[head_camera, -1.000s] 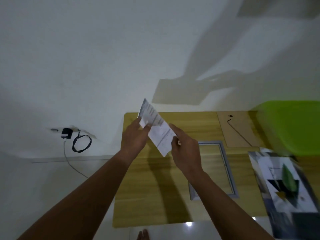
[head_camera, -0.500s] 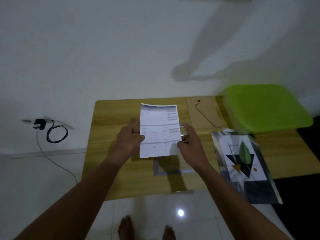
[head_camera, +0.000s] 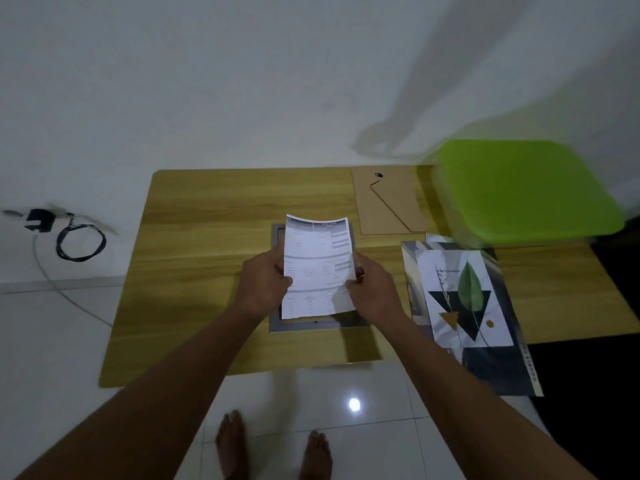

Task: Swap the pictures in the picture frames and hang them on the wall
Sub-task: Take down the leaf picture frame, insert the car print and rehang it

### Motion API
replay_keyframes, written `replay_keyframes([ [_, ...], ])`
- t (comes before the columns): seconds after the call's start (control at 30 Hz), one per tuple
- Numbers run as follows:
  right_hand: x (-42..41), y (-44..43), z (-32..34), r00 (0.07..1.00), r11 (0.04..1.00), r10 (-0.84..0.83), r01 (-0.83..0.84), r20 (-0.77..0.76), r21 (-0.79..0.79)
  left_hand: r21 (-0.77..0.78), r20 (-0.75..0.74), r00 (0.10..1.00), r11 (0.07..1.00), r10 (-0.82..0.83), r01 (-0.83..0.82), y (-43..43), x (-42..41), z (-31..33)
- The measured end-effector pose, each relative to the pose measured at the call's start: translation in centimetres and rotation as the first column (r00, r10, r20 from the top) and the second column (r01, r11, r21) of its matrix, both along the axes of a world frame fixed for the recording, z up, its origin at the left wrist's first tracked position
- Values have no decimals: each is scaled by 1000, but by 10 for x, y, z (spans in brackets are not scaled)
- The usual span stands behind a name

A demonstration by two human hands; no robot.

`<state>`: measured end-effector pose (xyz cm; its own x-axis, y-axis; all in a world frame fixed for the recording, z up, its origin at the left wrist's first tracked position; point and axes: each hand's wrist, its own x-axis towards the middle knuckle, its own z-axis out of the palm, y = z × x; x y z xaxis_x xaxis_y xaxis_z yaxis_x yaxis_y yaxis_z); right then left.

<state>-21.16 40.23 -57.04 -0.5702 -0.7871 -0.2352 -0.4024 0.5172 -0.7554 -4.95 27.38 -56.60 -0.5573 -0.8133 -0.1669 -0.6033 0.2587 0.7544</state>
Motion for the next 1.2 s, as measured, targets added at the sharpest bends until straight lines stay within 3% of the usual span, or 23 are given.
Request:
replay_keyframes([
  [0.1, -2, 1, -16, 994, 995, 55, -47, -94, 91, -93, 165, 985, 994, -47, 63, -1, -2, -5],
  [0.2, -1, 5, -21, 968, 980, 111, -69, -225, 186, -186, 424, 903, 970, -65, 157, -1, 1, -10],
  [0.33, 2, 8, -23, 842, 953, 282, -192, -461, 233, -216, 484, 850, 913, -207, 346, -5, 7, -19],
  [0.5, 0, 8, -31, 792, 875, 458, -323, -404, 361, -108, 603, 709, 843, -366, 527, -13, 8, -31],
  [0.7, -3, 8, -32, 815, 896, 434, -342, -385, 285, -139, 591, 711, 820, -382, 556, -15, 8, -31],
  [0.9, -12, -4, -33, 811, 869, 472, -363, -346, 336, -127, 593, 705, 820, -389, 559, -18, 7, -29],
  [1.03, -18, -7, -37, 801, 867, 479, -367, -360, 339, -136, 537, 749, 837, -388, 531, -20, 10, -29],
  [1.13, -21, -9, -38, 802, 859, 495, -394, -334, 327, -184, 385, 858, 883, -339, 431, -23, 18, -26],
  [1.2, -27, -14, -32, 820, 880, 465, -387, -333, 276, -188, 366, 881, 903, -300, 385, -30, 21, -26],
])
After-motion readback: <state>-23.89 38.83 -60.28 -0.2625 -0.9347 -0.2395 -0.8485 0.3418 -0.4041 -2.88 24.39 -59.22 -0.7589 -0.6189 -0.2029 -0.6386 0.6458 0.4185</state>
